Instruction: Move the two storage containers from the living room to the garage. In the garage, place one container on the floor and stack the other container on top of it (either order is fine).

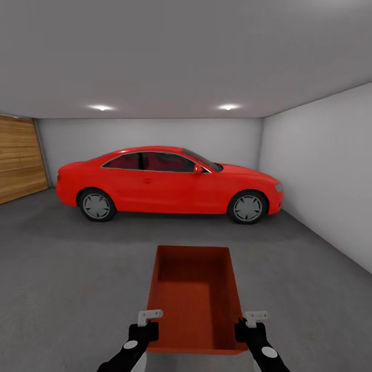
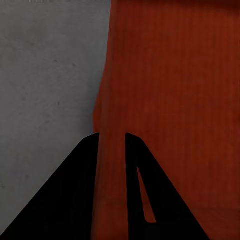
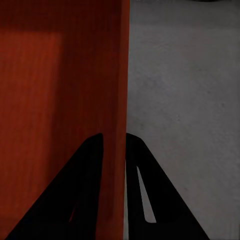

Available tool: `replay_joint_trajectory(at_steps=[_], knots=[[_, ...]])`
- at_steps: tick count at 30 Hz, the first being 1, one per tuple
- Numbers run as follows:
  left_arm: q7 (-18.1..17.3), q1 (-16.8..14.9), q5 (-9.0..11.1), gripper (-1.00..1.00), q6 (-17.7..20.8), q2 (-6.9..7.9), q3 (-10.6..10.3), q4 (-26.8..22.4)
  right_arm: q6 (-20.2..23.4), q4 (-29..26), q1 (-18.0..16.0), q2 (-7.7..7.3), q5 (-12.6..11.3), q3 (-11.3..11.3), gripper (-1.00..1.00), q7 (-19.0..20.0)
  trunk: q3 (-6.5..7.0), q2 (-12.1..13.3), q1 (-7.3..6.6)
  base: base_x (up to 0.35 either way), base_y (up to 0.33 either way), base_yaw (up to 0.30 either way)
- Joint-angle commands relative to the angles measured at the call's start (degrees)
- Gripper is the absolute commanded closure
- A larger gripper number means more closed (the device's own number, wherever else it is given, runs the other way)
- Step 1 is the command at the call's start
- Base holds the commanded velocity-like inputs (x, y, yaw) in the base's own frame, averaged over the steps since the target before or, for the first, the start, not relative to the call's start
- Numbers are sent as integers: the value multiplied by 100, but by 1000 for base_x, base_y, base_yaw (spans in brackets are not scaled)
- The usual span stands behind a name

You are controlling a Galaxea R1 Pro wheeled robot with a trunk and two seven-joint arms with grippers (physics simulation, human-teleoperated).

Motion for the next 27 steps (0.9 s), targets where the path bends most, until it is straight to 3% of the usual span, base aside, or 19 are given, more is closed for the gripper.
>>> replay_joint_trajectory(at_steps=[1, 27], knots=[[-32, -7, -23, 100, -11, -11, 83, -245, -16, 14, 5, 4, 42, 146, 100, 5, -3, -4, 5, 330, -3, 0], [-38, -10, -23, 100, 3, -11, 83, -245, -16, 14, 5, 5, 44, 145, 100, 5, -220, -4, 5, 330, 0, 0]])
